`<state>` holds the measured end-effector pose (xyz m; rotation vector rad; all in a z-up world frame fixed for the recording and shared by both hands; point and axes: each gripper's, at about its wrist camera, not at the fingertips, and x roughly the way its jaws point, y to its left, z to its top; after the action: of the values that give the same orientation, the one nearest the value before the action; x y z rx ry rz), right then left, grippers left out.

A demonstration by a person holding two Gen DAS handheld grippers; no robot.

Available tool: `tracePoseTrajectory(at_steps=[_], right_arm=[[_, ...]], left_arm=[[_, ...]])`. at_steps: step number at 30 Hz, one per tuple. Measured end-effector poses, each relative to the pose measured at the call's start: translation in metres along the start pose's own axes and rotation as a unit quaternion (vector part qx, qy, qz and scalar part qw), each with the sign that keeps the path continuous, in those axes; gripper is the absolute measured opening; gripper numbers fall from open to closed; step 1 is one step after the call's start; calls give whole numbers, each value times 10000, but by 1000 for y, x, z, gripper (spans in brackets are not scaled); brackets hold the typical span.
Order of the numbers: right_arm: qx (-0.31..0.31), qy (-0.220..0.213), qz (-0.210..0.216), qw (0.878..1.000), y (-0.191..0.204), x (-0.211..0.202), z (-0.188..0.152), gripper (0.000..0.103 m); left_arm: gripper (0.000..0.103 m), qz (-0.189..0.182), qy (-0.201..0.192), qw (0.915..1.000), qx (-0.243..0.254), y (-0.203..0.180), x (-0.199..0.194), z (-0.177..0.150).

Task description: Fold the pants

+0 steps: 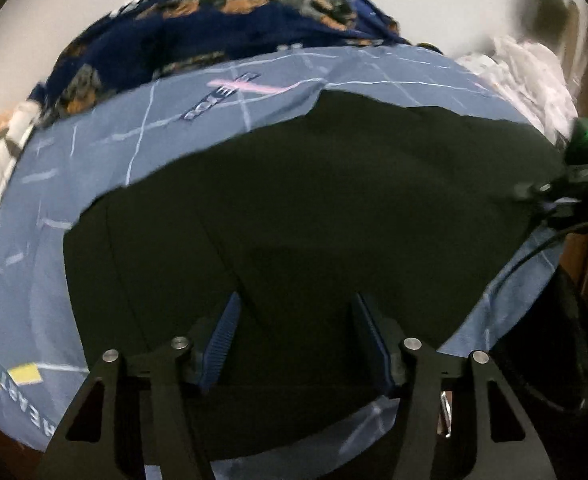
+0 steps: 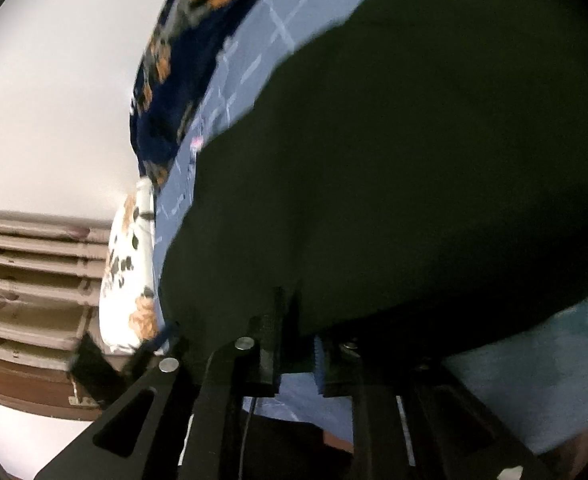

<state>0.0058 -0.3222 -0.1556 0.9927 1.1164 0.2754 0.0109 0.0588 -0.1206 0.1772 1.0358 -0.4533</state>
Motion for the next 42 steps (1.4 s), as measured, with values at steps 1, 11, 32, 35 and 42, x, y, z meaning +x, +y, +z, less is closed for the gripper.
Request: tracePoseTrajectory(at_steps=[1,11,32,35,42], right_arm=[[41,-110,13,9999,-6,-10,5,21],[1178,-2025,-93,9721,-140,-157,96,24],[1653,-2678,-352,9486,-206,-237,93,3],[1756,-2702,-453,9456,-216,-241,86,3],[1661,-2868,-369,9427,-219,-242,90,2]], left_arm=[[59,22,-15,10000,-82,4,1,-1],[59,163,-373,9991,-116,7,1,-10],[67,312,-535,9981,-41,21,-1,-13],[67,325,-555,9978,-146,30,-3,-14],[68,407,-594,9974,13,29,-1,-17]])
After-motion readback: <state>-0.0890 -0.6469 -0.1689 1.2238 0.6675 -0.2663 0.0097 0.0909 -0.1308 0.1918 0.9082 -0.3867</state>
